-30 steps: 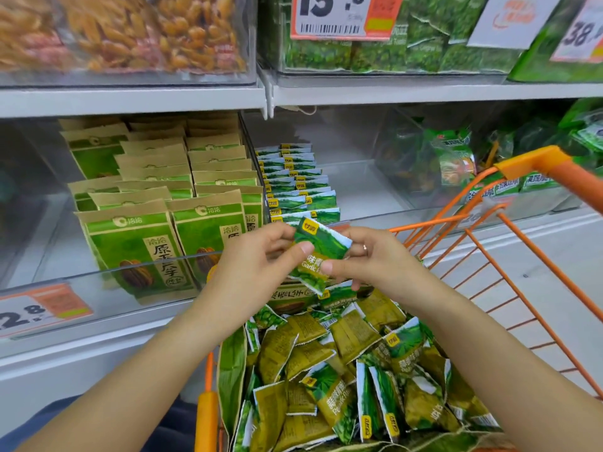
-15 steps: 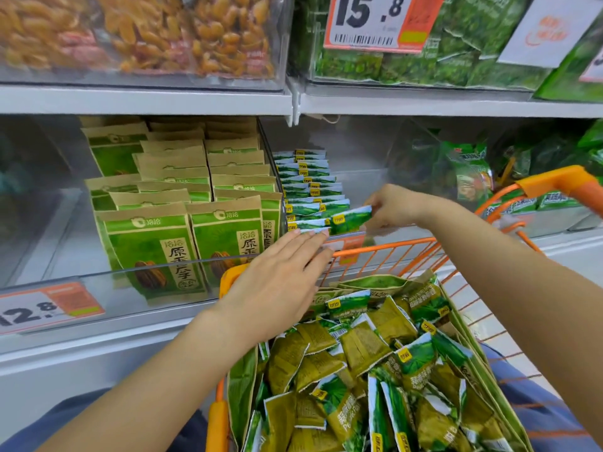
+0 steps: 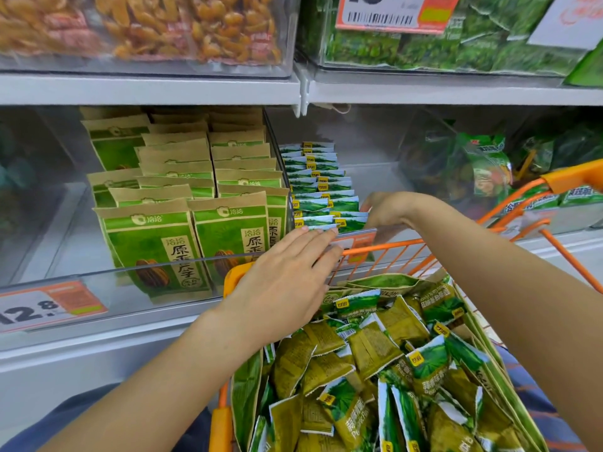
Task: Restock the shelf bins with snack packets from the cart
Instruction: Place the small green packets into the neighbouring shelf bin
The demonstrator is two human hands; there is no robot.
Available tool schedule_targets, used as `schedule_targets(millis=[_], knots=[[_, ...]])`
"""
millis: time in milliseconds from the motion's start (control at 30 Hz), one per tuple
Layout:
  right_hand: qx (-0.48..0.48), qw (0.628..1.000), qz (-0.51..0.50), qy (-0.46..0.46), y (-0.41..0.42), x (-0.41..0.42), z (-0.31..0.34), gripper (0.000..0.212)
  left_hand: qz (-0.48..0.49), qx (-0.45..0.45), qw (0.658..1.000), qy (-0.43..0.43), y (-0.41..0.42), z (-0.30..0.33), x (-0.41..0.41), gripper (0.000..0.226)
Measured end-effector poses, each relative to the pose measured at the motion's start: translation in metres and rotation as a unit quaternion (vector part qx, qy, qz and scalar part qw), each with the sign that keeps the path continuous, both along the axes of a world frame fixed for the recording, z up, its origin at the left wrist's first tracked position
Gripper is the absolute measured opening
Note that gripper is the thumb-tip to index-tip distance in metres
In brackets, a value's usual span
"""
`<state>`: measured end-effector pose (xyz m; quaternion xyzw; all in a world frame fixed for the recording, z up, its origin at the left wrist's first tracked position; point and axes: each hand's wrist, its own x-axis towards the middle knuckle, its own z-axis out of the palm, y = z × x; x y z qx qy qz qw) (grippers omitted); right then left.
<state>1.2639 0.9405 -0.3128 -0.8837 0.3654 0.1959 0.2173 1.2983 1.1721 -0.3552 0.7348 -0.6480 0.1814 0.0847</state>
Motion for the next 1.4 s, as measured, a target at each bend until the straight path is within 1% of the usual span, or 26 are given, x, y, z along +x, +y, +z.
schedule_targets(millis=[133,167,233,300,333,400,467,600,733,800,833,867,900,967,1000,1033,1067,1100,1133,1167,1200,1233,1267,1333,1367,1400], knots=[[-0.007,1.000,-0.020,-0.011,-0.001,0.001,-0.004,0.024,0.002,0.001,1.000,0.008,0.001,0.001,-0.001,0.053],[-0.011,0.999,-0.023,-0.019,-0.001,0.001,-0.005,0.025,0.002,0.001,1.000,0.010,0.001,0.001,-0.001,0.053],[-0.050,0.998,-0.007,-0.036,0.000,0.001,-0.004,0.036,0.003,0.001,1.000,0.014,0.001,0.002,-0.001,0.052],[-0.122,0.991,0.034,-0.049,0.002,0.002,-0.002,0.050,0.003,0.001,1.000,0.018,0.000,0.002,-0.001,0.052],[-0.146,0.986,0.051,-0.061,0.004,0.003,-0.002,0.054,0.004,0.002,1.000,0.019,0.000,0.003,-0.001,0.052],[-0.158,0.982,0.069,-0.083,0.006,0.004,-0.002,0.053,0.004,0.003,1.000,0.019,0.000,0.003,-0.001,0.052],[-0.134,0.986,0.055,-0.082,0.006,0.003,-0.003,0.055,0.005,0.004,1.000,0.019,0.001,0.003,-0.001,0.053],[-0.051,0.995,-0.007,-0.083,0.003,0.000,-0.003,0.072,0.001,0.009,1.000,0.021,0.001,0.003,0.000,0.053],[0.021,0.995,-0.023,-0.100,0.002,-0.006,0.003,0.083,0.003,0.014,1.000,0.017,0.001,0.003,0.000,0.053],[0.011,0.996,-0.007,-0.084,0.004,-0.013,0.008,0.086,0.000,0.012,1.000,0.022,0.001,0.002,0.000,0.053],[-0.013,0.995,-0.001,-0.098,0.006,-0.018,0.012,0.085,0.000,0.011,1.000,0.021,0.001,0.002,0.000,0.053],[-0.042,0.989,-0.002,-0.142,0.010,-0.026,0.017,0.082,0.001,0.011,1.000,0.018,0.000,0.002,0.001,0.053],[-0.063,0.976,-0.016,-0.208,0.014,-0.035,0.024,0.073,0.001,0.009,1.000,0.018,0.000,0.002,0.001,0.053],[-0.069,0.939,-0.054,-0.333,0.027,-0.063,0.042,0.041,-0.002,0.006,1.000,0.024,-0.001,0.001,0.001,0.053],[-0.073,0.931,-0.058,-0.353,0.033,-0.079,0.050,0.024,-0.001,0.006,1.000,0.026,-0.001,0.001,0.001,0.052],[-0.079,0.935,-0.053,-0.341,0.038,-0.096,0.054,0.016,0.001,0.007,1.000,0.029,-0.002,0.001,0.000,0.052],[-0.089,0.949,-0.041,-0.299,0.043,-0.112,0.055,0.018,0.002,0.009,0.999,0.033,-0.002,0.001,0.000,0.052],[-0.104,0.969,-0.026,-0.224,0.047,-0.126,0.051,0.023,0.003,0.011,0.999,0.035,-0.001,0.001,-0.001,0.053],[-0.127,0.984,-0.007,-0.129,0.050,-0.136,0.044,0.027,0.003,0.012,0.999,0.035,-0.002,0.001,-0.002,0.053],[-0.154,0.988,0.016,-0.026,0.051,-0.144,0.033,0.032,0.001,0.010,0.999,0.032,-0.002,0.001,-0.002,0.053],[-0.177,0.981,0.040,0.073,0.051,-0.151,0.023,0.037,-0.003,0.009,0.999,0.031,-0.002,0.001,-0.002,0.054],[-0.189,0.968,0.062,0.151,0.051,-0.156,0.012,0.039,-0.007,0.007,0.999,0.032,-0.002,0.000,-0.002,0.055],[-0.189,0.958,0.077,0.201,0.052,-0.160,0.005,0.039,-0.009,0.006,0.999,0.033,-0.002,0.000,-0.003,0.057],[-0.177,0.952,0.094,0.230,0.050,-0.163,-0.002,0.032,-0.008,0.011,0.999,0.036,-0.002,-0.001,-0.002,0.057],[-0.181,0.956,0.104,0.208,0.049,-0.164,-0.002,0.025,-0.006,0.014,0.999,0.040,-0.002,-0.002,-0.002,0.056],[-0.193,0.962,0.109,0.161,0.047,-0.165,0.001,0.015,-0.006,0.013,0.999,0.053,-0.002,-0.002,-0.002,0.054]])
